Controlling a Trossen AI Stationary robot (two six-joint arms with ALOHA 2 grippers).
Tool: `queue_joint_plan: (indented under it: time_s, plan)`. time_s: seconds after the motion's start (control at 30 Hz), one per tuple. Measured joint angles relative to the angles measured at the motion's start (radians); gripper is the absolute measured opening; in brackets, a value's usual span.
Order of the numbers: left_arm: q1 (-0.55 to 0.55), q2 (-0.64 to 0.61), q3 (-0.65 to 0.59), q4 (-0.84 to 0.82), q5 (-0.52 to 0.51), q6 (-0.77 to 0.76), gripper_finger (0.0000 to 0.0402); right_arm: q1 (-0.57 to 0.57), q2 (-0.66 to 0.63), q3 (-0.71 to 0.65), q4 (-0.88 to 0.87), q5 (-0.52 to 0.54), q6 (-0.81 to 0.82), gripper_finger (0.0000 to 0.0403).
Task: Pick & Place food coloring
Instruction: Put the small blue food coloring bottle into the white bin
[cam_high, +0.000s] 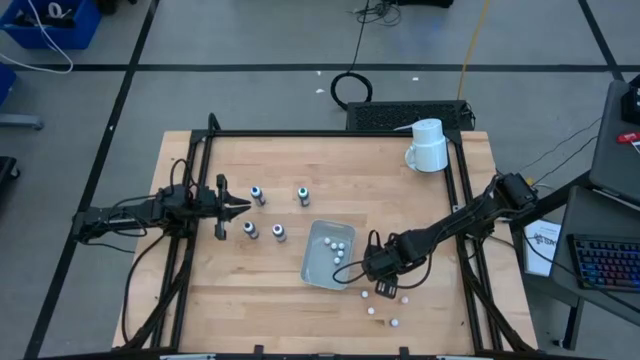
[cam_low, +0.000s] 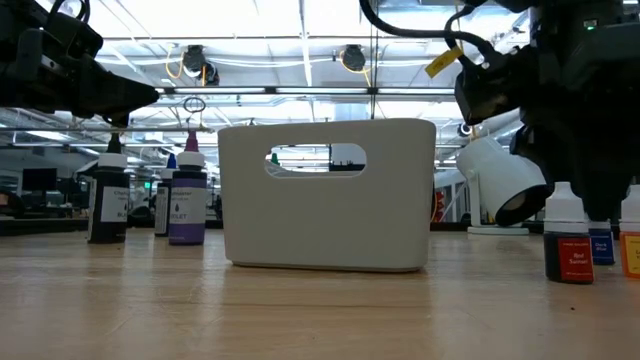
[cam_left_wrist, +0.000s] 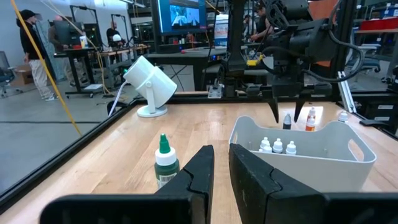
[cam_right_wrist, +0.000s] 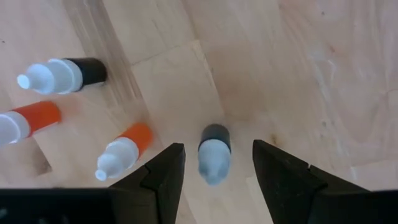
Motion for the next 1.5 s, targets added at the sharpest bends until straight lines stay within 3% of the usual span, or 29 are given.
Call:
queue_joint_plan:
  time_s: [0.43,0.93,1.2,1.5]
  plan:
    - [0.0,0.0,0.0,0.0,0.0,0.0,0.0058,0.0,-0.003,0.0,-0.016,-0.002,0.011,0.0174]
    - [0.0,0.0,0.0,0.0,0.0,0.0,0.0058,0.0,-0.003,0.0,-0.015,-0.002,0.007,0.011]
    - [0.0,0.0,0.0,0.0,0.0,0.0,0.0058,0.0,-0.004,0.001,-0.007,0.005,-0.029,0.0041]
    - [0.0,0.0,0.0,0.0,0.0,0.0,0.0058,0.0,-0.004,0.001,0.048,0.012,-0.043,0.0043]
